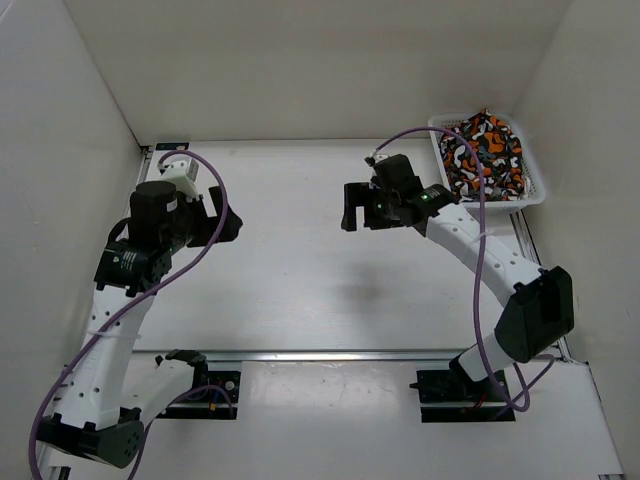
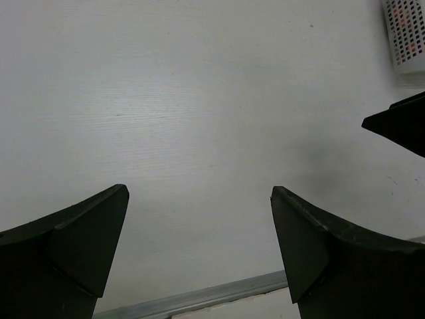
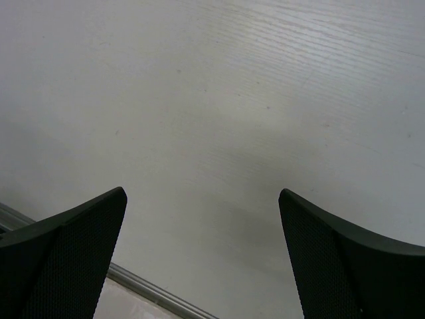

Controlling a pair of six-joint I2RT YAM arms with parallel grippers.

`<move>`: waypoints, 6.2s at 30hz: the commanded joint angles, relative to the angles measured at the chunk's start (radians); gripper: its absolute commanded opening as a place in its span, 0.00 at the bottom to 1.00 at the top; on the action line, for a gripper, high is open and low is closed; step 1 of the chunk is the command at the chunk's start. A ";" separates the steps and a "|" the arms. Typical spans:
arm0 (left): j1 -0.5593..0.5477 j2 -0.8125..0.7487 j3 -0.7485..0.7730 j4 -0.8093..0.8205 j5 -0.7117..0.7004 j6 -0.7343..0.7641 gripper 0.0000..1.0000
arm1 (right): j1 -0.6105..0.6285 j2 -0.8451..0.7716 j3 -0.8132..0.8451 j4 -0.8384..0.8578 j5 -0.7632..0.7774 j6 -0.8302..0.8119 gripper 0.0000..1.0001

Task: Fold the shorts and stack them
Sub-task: Grab the shorts from the pile, then move the shorts to the center of the board, then flatten the shorts out

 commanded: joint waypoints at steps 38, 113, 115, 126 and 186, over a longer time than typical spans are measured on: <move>-0.003 0.385 0.137 0.007 -0.055 0.012 1.00 | -0.724 0.846 0.995 -0.261 0.282 0.060 0.74; -0.011 0.661 0.129 0.042 0.194 -0.206 0.10 | -0.032 -0.145 -0.077 -0.105 0.182 0.123 0.01; -0.001 0.711 0.336 -0.012 0.181 -0.195 0.10 | -0.104 -0.093 0.128 -0.137 0.182 0.054 0.01; 0.071 0.611 0.746 -0.215 0.152 -0.154 0.10 | -0.114 -0.224 0.353 -0.125 0.318 -0.138 0.01; 0.206 0.667 0.045 0.100 0.229 -0.345 0.10 | -0.390 -0.051 -0.206 0.184 -0.025 0.339 0.00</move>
